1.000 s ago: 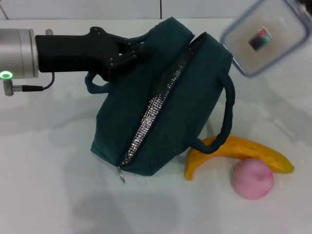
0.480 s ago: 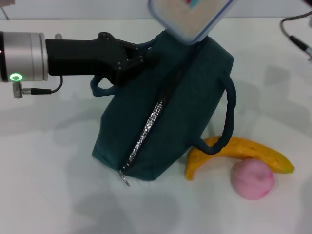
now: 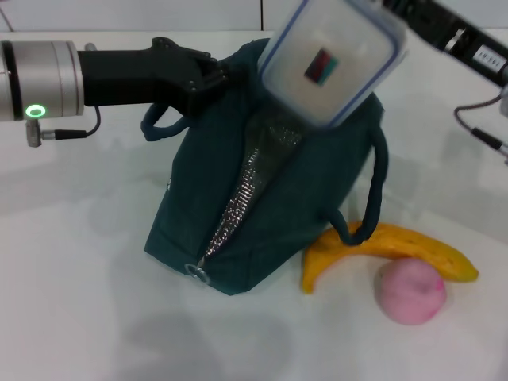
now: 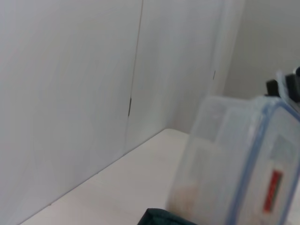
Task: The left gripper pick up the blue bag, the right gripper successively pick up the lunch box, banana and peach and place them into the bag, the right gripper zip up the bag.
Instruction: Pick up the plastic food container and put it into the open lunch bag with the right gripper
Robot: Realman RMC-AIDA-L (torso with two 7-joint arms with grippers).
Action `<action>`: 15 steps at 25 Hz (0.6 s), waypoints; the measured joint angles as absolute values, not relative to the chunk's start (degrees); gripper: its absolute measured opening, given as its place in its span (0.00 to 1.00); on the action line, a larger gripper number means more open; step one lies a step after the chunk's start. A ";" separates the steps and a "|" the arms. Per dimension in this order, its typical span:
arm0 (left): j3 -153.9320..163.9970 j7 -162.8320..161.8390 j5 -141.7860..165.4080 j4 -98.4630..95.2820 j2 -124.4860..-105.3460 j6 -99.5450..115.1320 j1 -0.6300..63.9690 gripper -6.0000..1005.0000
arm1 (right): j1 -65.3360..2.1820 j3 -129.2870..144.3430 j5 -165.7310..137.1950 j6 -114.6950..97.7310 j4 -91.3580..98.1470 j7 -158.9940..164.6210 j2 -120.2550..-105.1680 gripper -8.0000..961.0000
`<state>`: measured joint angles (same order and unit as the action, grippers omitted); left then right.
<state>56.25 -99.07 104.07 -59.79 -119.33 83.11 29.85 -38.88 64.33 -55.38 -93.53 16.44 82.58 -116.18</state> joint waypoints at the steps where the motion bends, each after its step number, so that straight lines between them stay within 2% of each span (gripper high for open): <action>1: 56.20 -98.97 104.21 -59.52 -119.30 82.96 30.00 0.05 | -38.66 65.21 -55.36 -93.25 16.40 82.62 -116.18 0.11; 10: 56.15 -98.51 104.59 -58.46 -119.27 82.10 30.93 0.05 | -38.63 75.35 -55.66 -85.23 17.03 84.69 -116.05 0.11; 15: 56.05 -97.97 104.59 -58.39 -119.26 82.08 30.94 0.05 | -39.07 80.27 -55.96 -81.07 19.60 84.70 -115.40 0.16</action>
